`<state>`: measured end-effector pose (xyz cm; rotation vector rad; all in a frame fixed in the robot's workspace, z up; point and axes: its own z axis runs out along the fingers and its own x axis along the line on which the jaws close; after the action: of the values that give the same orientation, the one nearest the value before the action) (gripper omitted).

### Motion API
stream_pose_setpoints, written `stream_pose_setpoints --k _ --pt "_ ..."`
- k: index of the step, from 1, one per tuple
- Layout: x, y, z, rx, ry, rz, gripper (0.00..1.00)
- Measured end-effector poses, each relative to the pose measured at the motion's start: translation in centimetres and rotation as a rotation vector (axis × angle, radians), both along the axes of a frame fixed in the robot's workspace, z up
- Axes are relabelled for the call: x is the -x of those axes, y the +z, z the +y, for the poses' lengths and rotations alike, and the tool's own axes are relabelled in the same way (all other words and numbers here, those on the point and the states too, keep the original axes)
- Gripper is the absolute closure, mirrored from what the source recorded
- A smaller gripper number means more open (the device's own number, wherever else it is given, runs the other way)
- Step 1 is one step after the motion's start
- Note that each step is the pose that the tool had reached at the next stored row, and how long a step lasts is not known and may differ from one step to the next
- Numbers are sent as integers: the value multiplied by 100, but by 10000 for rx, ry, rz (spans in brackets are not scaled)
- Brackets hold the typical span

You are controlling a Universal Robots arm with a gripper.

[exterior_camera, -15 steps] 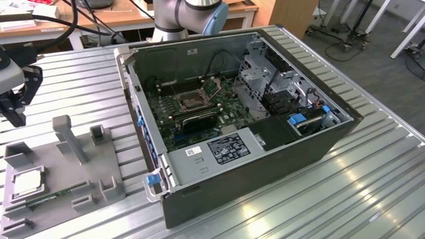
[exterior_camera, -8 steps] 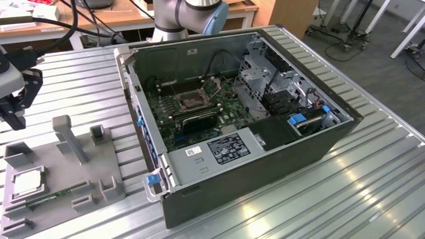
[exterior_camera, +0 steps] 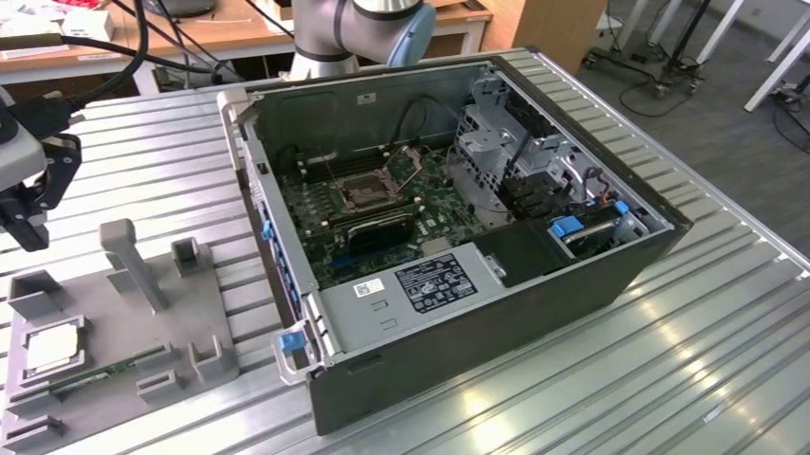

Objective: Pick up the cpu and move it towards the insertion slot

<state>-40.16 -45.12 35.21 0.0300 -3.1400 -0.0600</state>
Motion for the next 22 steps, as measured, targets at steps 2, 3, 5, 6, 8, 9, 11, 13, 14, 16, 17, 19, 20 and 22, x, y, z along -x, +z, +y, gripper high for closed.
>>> stream_pose_setpoints --k 2,3,5,6,8,9,11,13,14,16,17,19,20,22 --pt "0 -1 0 -1 0 -1 89" --pt "0 -1 0 -1 0 -1 89" --pt "0 -1 0 0 0 -1 89" --pt "1 -3 -1 -2 0 -2 89" --pt "8 -8 -1 -1 1 -3 89" --pt "12 -11 -1 0 0 -1 89" --pt "19 -26 -2 -1 1 -1 89" --pt "22 -52 -3 0 1 -1 89" --pt "24 -67 -3 0 0 0 89" --pt "28 -97 -5 -1 0 -1 89" --pt "30 -115 -6 0 0 0 89" --pt "34 -151 -9 0 1 0 89" --pt "35 -169 -10 0 0 -1 89" --pt "38 -205 -12 0 -1 0 89"
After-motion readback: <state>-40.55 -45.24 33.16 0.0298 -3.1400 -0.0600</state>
